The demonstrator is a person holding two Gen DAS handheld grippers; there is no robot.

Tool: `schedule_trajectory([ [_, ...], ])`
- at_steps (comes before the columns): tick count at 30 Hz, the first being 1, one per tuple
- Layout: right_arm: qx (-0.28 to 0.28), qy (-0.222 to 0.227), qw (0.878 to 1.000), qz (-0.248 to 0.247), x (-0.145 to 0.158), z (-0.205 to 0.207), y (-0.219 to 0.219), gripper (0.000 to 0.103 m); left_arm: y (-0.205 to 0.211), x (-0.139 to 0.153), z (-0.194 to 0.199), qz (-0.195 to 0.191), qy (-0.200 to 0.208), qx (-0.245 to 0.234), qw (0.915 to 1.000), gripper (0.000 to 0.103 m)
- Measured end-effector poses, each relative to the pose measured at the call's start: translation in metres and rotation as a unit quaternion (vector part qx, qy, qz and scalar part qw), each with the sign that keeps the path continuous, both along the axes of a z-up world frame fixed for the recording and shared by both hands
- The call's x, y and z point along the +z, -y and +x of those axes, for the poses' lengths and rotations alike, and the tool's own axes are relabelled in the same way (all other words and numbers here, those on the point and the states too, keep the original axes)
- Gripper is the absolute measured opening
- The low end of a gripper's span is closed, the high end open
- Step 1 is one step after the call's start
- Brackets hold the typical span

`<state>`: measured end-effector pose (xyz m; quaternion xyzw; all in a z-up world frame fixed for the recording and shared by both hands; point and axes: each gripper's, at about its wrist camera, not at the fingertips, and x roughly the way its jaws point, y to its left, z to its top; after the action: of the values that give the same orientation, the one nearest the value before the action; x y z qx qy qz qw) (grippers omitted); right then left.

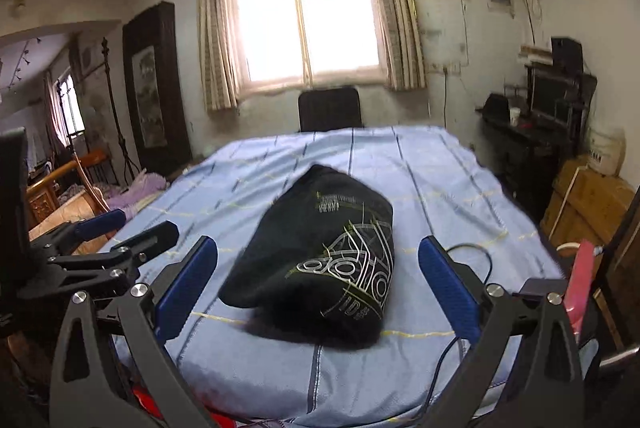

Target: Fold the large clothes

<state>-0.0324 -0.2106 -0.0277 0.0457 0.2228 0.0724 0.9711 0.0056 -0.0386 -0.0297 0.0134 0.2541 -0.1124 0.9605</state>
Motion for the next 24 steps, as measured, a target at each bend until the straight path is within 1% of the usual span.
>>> schedule_trajectory([
  [4, 0.012, -0.036, 0.999, 0.003, -0.016, 0.026, 0.000, 0.098, 0.007, -0.012, 0.014, 0.015, -0.013, 0.008, 0.9998, 0.099],
  [9, 0.019, -0.060, 0.998, 0.019, -0.031, 0.045, 0.008, 0.098, 0.016, -0.021, 0.027, 0.028, -0.024, 0.013, 0.9993, 0.099],
  [14, 0.024, -0.072, 0.996, 0.037, -0.037, 0.057, 0.018, 0.098, 0.025, -0.030, 0.038, 0.037, -0.039, 0.013, 0.9984, 0.099],
  [18, 0.035, -0.075, 0.996, 0.035, -0.037, 0.064, 0.018, 0.098, 0.024, -0.033, 0.044, 0.036, -0.046, 0.025, 0.9980, 0.099],
  [21, 0.039, -0.070, 0.996, 0.030, -0.036, 0.067, 0.017, 0.098, 0.024, -0.034, 0.047, 0.034, -0.053, 0.025, 0.9977, 0.099],
  [24, 0.036, -0.071, 0.996, 0.032, -0.039, 0.067, 0.019, 0.098, 0.029, -0.035, 0.047, 0.040, -0.050, 0.021, 0.9977, 0.099],
])
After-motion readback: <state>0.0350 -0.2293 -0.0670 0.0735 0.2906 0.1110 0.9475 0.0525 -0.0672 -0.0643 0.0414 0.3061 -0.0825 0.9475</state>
